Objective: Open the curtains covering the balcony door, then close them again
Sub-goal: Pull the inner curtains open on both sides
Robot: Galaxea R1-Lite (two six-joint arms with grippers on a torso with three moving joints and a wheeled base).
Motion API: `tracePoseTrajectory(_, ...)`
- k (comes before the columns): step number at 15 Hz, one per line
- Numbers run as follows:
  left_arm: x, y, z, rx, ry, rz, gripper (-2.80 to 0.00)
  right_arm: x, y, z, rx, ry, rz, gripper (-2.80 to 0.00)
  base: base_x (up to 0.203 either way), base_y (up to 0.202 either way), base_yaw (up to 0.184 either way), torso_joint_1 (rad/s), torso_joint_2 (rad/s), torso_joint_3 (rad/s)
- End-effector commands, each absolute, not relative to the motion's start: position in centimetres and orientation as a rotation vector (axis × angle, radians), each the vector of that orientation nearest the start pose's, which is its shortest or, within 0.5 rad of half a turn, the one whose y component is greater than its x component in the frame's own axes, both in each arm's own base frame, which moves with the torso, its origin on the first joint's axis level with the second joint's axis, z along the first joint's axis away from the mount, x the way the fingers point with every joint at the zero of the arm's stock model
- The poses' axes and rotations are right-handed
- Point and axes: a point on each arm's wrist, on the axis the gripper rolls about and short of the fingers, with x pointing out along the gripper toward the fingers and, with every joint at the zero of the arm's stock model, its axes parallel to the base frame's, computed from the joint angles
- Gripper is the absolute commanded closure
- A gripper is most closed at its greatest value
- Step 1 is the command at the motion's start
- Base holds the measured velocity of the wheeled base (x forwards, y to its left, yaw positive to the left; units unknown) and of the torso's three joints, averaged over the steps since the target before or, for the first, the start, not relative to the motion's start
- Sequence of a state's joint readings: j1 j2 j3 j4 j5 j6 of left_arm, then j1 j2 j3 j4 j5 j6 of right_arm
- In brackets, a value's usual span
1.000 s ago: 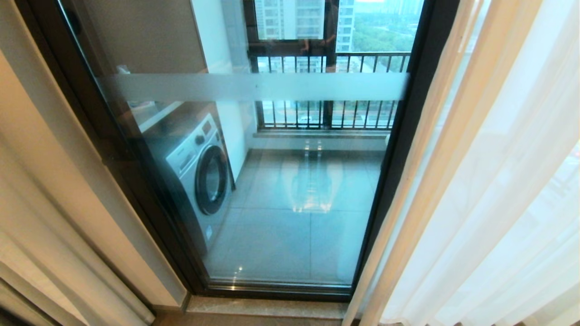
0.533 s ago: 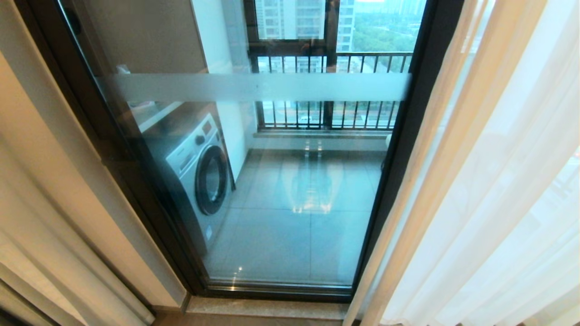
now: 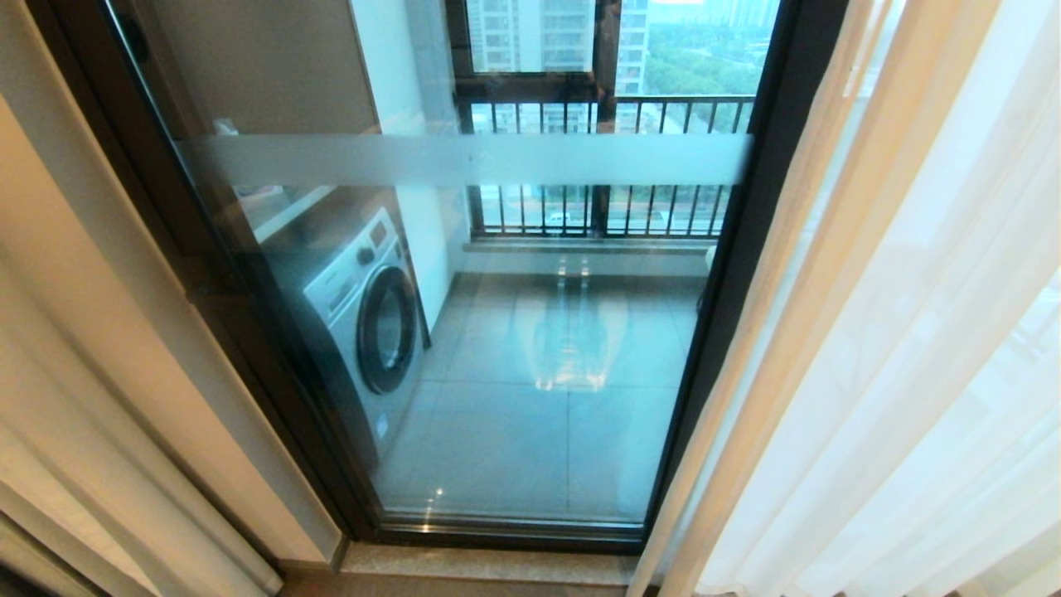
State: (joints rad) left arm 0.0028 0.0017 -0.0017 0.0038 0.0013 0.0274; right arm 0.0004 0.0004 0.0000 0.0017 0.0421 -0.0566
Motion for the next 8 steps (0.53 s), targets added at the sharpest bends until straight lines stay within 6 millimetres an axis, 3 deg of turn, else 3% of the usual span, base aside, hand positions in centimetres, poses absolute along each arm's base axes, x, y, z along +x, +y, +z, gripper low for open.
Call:
tracePoseTrajectory(1, -2.28, 0.0, 7.56, 0.028, 0.004, 0.005, 0.0, -2.28, 0.09, 7.53, -0.06, 0.0, 0.045, 0.0, 0.0, 0.0, 0.0, 0.0, 0.0, 0.0)
tracePoseTrajectory(6, -2.28, 0.0, 7.56, 0.028, 0.003, 0.005, 0.0, -2.28, 0.11, 7.54, -0.148, 0.001, 0.05, 0.0, 0.0, 0.0, 0.0, 0.0, 0.0, 0.0)
tracePoseTrajectory(8, -2.28, 0.0, 7.55, 0.028, 0.005, 0.005, 0.0, -1.78, 0.11, 8.4, -0.184, 0.044, 0.058, 0.0, 0.0, 0.0, 0.0, 0.0, 0.0, 0.0)
